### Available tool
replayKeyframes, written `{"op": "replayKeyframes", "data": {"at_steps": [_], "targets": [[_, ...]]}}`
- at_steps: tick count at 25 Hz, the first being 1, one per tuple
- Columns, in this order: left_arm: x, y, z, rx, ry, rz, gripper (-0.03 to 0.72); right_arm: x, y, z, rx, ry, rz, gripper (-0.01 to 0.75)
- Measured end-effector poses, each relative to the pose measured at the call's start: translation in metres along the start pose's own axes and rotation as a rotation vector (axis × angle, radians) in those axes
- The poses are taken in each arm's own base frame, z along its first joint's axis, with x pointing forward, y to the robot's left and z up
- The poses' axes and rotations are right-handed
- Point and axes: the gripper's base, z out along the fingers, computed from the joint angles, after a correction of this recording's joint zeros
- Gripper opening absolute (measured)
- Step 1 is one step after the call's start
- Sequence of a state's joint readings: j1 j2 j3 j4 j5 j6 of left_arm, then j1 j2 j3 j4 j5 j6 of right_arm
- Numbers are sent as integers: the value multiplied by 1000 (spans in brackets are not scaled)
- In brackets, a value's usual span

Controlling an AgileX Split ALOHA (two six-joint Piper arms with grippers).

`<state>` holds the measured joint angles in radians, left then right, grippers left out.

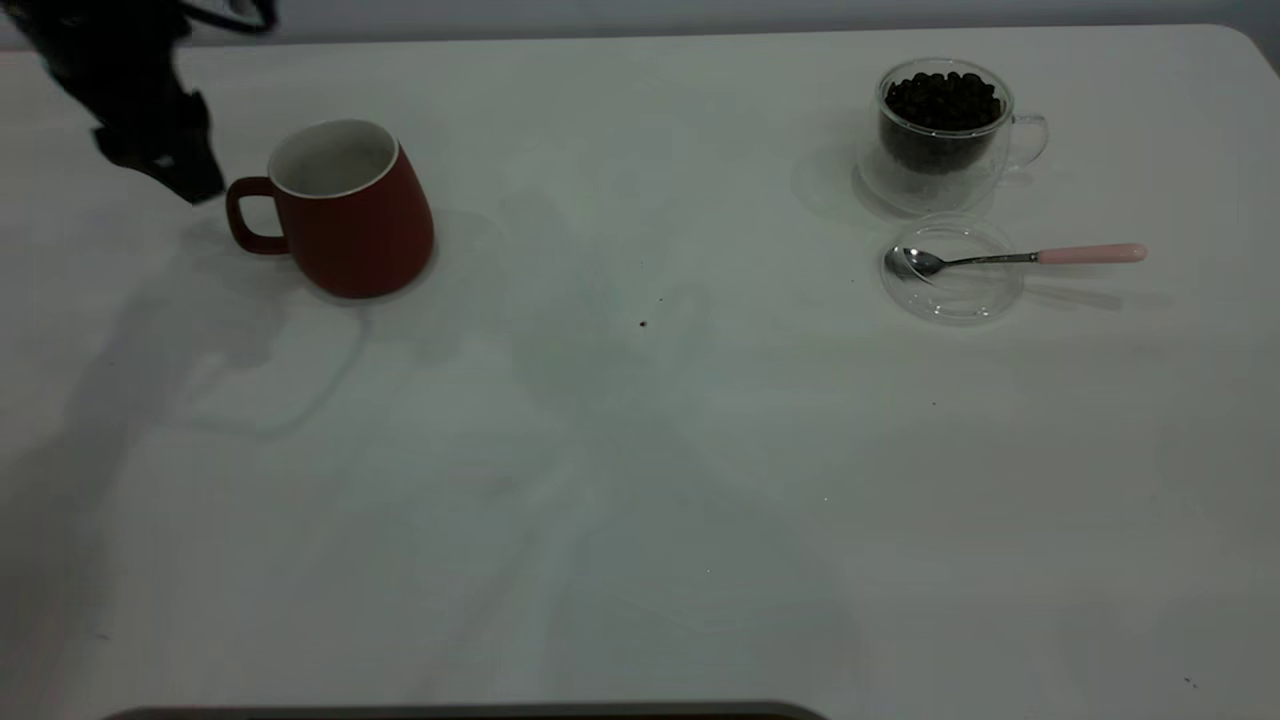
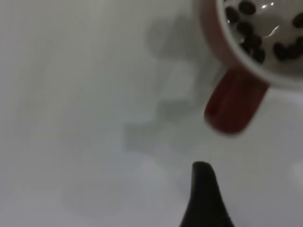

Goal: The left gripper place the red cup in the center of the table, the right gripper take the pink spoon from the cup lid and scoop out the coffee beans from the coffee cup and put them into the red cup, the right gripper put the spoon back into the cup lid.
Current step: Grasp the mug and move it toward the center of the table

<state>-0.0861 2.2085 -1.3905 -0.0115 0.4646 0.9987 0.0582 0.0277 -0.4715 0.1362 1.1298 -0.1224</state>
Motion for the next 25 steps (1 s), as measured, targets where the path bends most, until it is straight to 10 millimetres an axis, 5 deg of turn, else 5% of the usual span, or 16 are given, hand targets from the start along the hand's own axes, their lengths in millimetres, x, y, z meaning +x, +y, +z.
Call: {"op": "replayKeyframes", "data": {"at_steps": [9,25], "targets": [[-25,11,38,89,-16,148,540,0,0,0,0,0,0,586],[-132,-48,47,112,-187,402,538,0,0,0,0,0,0,586]]}}
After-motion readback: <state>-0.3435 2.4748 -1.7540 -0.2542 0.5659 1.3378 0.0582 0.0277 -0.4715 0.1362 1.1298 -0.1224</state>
